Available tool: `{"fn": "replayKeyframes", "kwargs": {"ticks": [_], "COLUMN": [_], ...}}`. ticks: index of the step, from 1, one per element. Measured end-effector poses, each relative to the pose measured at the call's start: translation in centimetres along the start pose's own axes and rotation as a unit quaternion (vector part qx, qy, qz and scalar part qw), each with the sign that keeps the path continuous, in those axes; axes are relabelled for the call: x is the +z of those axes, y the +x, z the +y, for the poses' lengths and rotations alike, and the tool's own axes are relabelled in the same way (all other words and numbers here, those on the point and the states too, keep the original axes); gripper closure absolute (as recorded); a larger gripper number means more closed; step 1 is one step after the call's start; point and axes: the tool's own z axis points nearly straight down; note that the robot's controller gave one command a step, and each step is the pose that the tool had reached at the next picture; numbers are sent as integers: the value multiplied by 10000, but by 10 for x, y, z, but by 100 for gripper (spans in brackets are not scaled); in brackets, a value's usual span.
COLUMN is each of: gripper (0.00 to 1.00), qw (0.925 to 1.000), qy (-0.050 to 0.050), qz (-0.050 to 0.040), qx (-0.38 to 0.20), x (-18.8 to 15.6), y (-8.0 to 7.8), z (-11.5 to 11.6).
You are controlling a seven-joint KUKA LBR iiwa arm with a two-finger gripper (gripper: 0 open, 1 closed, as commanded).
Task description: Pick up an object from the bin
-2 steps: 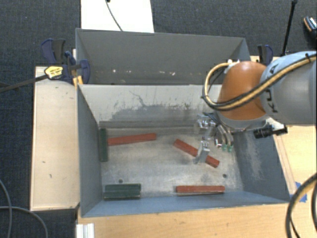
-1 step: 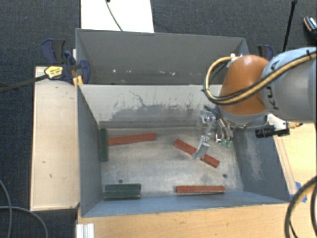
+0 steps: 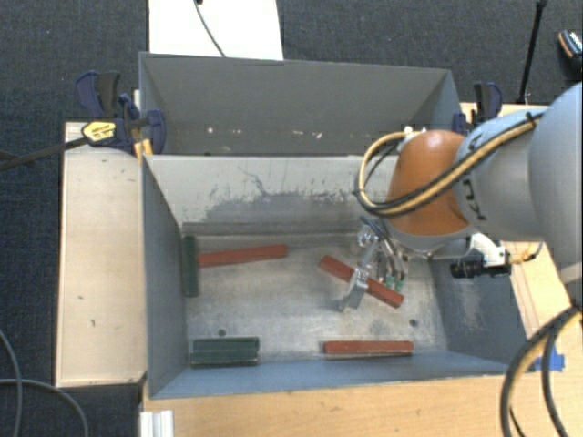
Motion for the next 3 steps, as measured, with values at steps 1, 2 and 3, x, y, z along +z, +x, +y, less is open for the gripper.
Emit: {"fn": "replayKeyframes", "kwargs": {"ticks": [1,2,3], "gripper": [0,100,100], "qw": [10000,10000,10000], "qy": [-3,-5,-14], "qz": [-12,-12,-42], "qx": [1,9,6], "x": [-1,-1,-41], "y": [0,0,-1], "z": [0,1,1]}}
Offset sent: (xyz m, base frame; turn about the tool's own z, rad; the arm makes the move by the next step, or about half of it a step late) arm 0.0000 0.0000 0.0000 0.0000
